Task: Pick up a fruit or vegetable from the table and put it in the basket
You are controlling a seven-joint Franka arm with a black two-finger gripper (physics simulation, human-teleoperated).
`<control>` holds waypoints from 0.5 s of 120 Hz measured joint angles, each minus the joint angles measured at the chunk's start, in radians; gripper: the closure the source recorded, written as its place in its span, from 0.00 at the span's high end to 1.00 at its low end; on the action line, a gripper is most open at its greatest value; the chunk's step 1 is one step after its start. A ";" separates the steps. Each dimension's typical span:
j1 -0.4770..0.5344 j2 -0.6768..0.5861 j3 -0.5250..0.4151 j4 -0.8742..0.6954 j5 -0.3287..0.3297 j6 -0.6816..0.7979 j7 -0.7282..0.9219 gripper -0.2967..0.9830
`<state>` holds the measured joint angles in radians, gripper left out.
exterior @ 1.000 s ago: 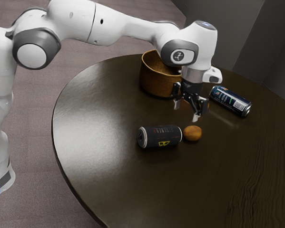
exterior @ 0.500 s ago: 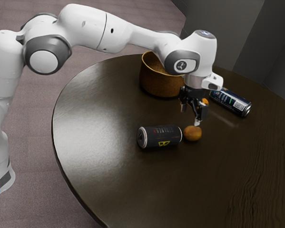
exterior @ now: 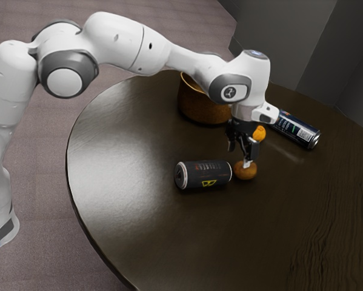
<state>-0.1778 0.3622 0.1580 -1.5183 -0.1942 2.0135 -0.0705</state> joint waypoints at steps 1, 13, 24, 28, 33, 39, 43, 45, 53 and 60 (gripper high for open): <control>0.000 0.001 0.000 0.000 0.000 0.000 0.001 0.77; 0.001 0.014 -0.007 0.003 -0.005 0.008 0.018 0.77; 0.001 0.019 -0.018 0.009 -0.006 0.021 0.030 0.77; 0.001 0.022 -0.019 0.010 -0.007 0.026 0.034 0.77; 0.002 0.024 -0.021 0.009 -0.008 0.030 0.039 0.77; 0.003 0.028 -0.020 0.008 -0.014 0.035 0.044 0.77; 0.003 0.030 -0.020 0.007 -0.018 0.038 0.047 0.77; 0.003 0.031 -0.020 0.007 -0.020 0.039 0.048 0.77; 0.012 0.034 -0.021 0.006 -0.025 0.043 0.054 0.77; 0.016 0.035 -0.020 0.006 -0.028 0.046 0.058 0.77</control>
<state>-0.1616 0.3967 0.1378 -1.5122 -0.2217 2.0595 -0.0122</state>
